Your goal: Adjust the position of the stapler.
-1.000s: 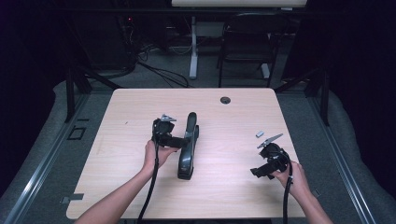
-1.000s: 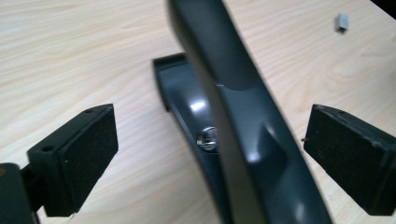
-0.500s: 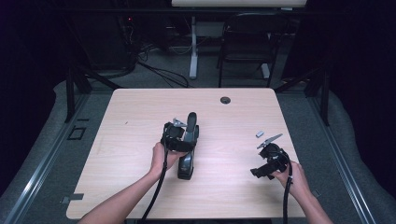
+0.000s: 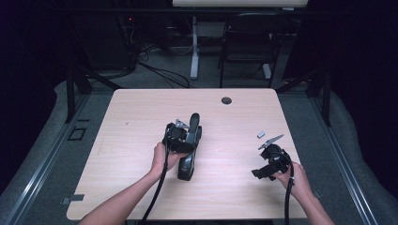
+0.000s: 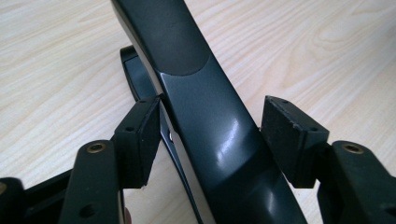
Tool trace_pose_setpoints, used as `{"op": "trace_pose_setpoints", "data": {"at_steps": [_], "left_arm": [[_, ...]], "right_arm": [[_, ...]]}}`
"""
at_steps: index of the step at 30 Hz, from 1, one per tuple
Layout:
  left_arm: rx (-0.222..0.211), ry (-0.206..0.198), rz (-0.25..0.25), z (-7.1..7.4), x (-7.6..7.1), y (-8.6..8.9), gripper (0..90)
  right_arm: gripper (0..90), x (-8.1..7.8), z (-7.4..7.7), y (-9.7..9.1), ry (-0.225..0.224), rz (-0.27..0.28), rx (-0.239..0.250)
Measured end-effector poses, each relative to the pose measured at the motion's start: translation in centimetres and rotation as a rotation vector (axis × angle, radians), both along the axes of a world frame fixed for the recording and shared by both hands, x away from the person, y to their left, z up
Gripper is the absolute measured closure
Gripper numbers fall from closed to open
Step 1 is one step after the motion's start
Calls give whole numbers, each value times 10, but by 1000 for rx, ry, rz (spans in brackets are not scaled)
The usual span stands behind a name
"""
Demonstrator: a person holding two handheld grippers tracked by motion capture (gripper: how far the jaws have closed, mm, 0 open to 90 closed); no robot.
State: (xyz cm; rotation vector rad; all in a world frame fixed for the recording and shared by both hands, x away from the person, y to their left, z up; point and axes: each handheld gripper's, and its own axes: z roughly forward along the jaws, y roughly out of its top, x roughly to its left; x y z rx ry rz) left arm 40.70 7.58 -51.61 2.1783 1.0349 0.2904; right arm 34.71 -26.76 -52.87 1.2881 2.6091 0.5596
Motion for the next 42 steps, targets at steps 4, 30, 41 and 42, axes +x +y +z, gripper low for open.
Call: {"op": "trace_pose_setpoints", "data": {"at_steps": [4, 30, 41, 42], "left_arm": [[-1, 8, -25, 1, 0, 0, 419], [-32, 42, -173, 1, 1, 6, 488], [-29, 36, -283, 1, 2, 9, 501], [-28, 33, -300, 0, 2, 9, 502]], "right_arm": [[83, 0, 0, 0, 1, 0, 0], [84, -1, -2, -1, 1, -7, 15], [84, -1, -2, -2, 11, -1, 24], [83, -1, -1, -3, 22, 5, 30]]}}
